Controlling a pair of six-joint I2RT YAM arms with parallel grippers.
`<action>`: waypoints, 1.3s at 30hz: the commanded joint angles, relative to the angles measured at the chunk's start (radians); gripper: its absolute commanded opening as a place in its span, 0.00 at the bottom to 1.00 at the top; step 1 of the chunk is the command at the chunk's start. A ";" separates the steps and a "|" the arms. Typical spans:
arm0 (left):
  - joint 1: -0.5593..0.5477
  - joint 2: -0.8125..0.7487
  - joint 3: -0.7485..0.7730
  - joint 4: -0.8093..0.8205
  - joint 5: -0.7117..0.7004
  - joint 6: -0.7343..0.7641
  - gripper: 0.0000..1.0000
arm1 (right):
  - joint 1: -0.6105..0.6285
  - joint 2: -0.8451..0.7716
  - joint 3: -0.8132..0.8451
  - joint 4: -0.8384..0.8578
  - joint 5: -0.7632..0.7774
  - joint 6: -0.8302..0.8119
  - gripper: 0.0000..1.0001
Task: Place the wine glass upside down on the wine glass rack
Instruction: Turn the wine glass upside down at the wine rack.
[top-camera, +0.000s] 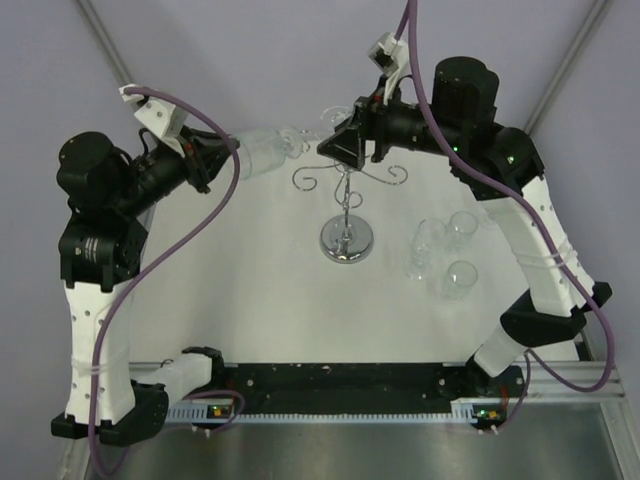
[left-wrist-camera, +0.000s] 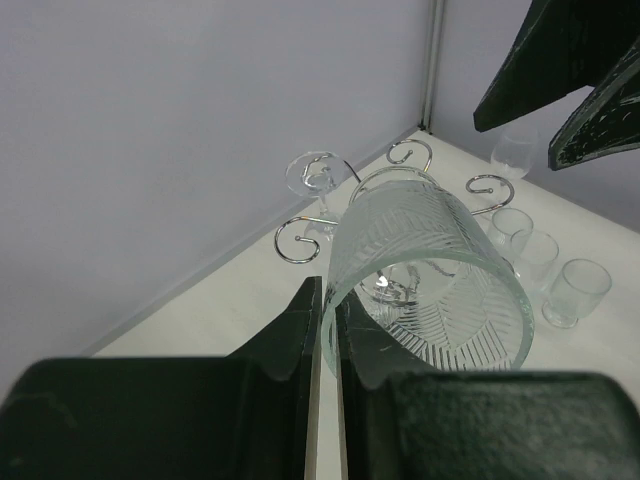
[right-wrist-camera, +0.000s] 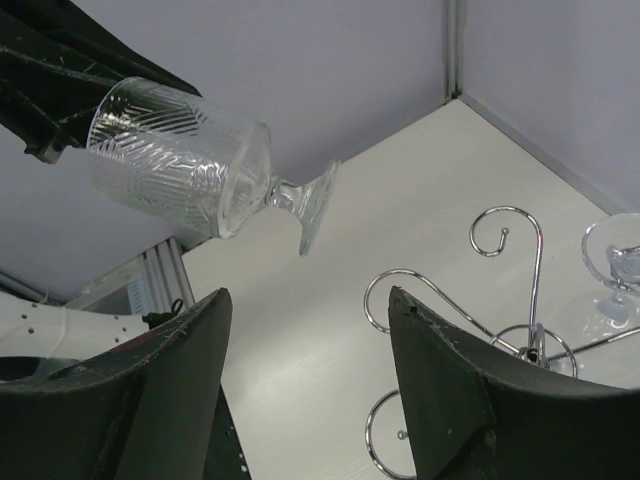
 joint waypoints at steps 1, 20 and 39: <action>-0.003 -0.016 -0.002 0.146 0.023 -0.036 0.00 | 0.048 0.030 0.061 0.050 0.087 0.046 0.63; -0.015 -0.039 -0.051 0.179 0.032 -0.036 0.00 | 0.120 0.093 0.073 0.050 0.242 0.018 0.54; -0.026 -0.041 -0.057 0.186 0.036 -0.025 0.00 | 0.145 0.113 0.033 0.052 0.253 0.020 0.48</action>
